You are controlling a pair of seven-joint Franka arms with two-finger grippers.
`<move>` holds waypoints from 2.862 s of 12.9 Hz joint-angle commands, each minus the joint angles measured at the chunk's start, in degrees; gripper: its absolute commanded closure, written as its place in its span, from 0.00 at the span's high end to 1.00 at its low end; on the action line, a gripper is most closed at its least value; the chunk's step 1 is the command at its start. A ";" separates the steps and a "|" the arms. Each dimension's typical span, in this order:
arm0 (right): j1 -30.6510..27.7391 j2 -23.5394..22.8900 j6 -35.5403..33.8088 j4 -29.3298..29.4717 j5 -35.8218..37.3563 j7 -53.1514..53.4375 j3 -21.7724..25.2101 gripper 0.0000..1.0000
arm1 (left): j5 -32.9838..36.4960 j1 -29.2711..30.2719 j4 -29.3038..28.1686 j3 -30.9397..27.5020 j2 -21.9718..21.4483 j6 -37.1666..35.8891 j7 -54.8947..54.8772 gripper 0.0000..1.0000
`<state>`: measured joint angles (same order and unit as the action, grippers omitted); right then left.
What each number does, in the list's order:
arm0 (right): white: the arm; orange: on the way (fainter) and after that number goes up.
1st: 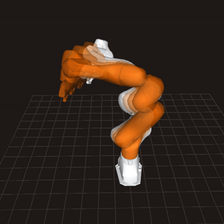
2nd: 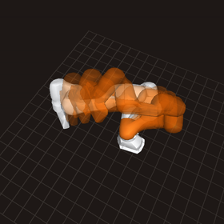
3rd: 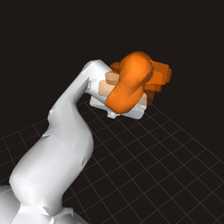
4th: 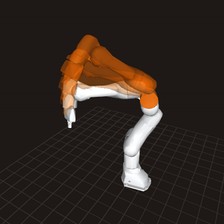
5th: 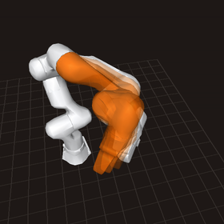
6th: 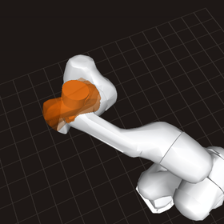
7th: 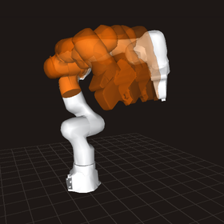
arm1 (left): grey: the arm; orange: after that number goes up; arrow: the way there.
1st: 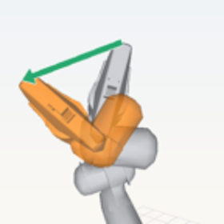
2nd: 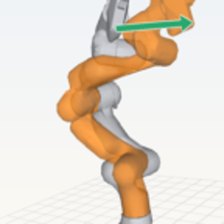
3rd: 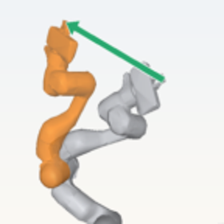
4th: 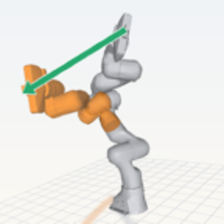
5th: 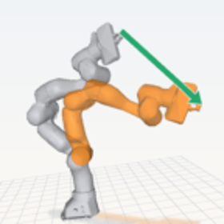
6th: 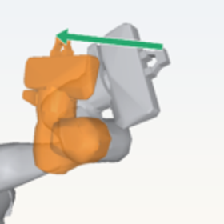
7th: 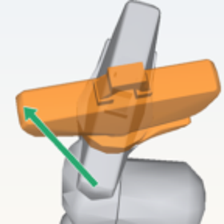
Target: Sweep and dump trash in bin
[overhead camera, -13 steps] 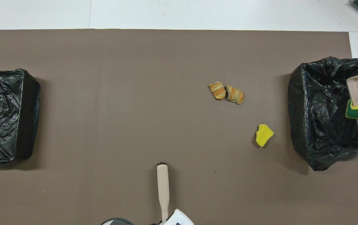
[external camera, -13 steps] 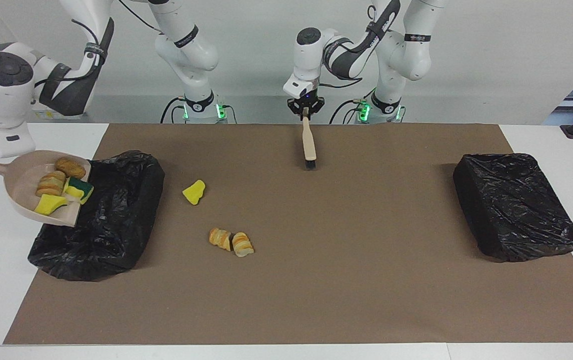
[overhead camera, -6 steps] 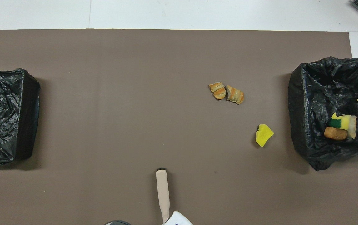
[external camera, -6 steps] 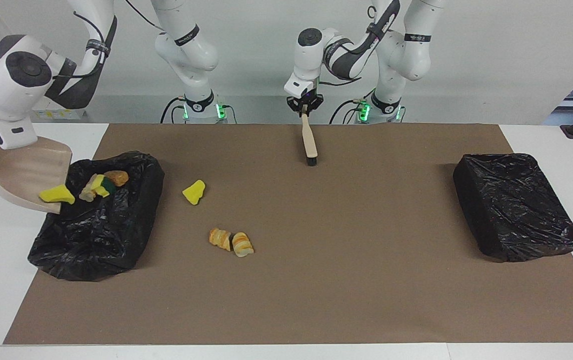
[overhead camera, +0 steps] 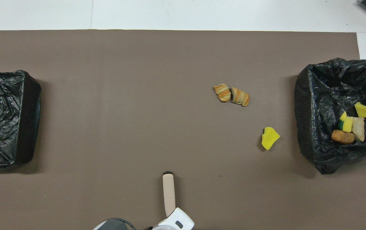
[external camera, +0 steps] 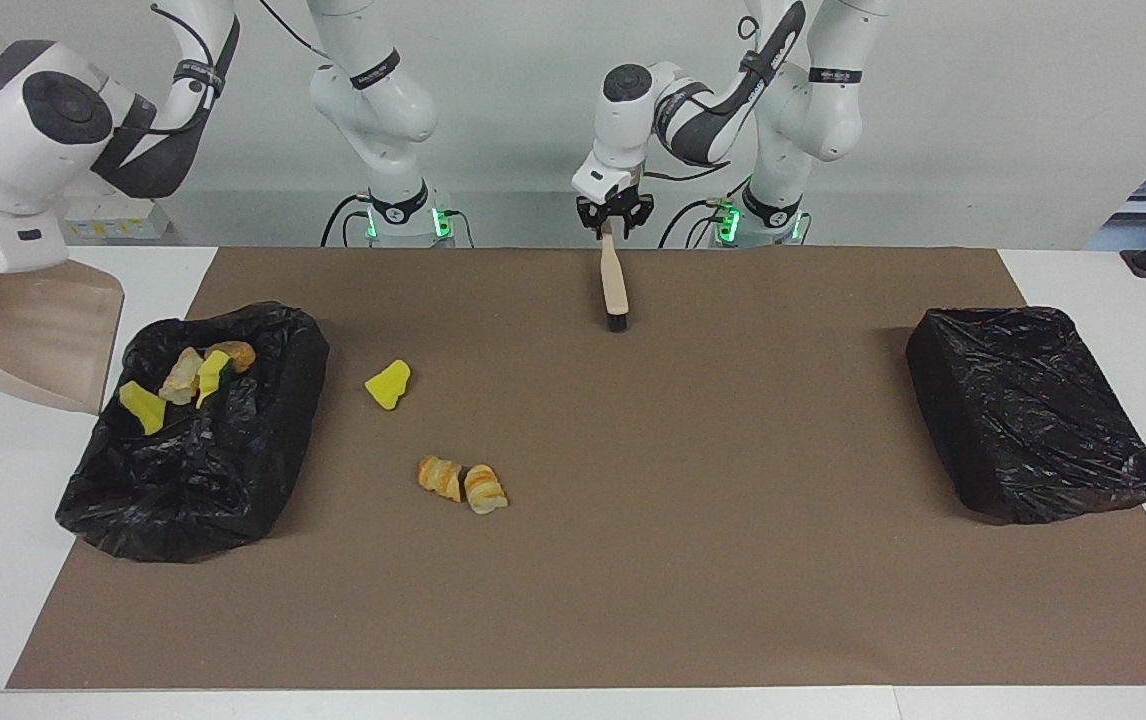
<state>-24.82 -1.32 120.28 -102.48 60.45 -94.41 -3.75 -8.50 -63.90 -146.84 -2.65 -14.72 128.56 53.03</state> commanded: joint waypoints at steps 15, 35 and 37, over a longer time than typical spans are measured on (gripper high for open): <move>13.38 0.35 -19.46 -7.12 -44.44 50.05 -8.37 0.00 | 8.86 39.27 48.30 -0.34 12.43 -27.29 -40.96 1.00; 45.92 -31.18 -16.22 22.66 -64.14 127.01 -8.46 0.00 | 8.07 57.39 64.93 -1.12 12.52 -45.68 -63.49 1.00; 46.01 -33.30 -13.07 23.12 -64.32 127.71 -9.07 0.00 | 8.24 57.39 64.75 -0.87 11.82 -45.42 -63.40 1.00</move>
<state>21.39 -31.77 105.83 -82.57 -2.30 32.03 -12.29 -0.60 -7.55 -84.04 -4.40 -3.21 84.74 -9.54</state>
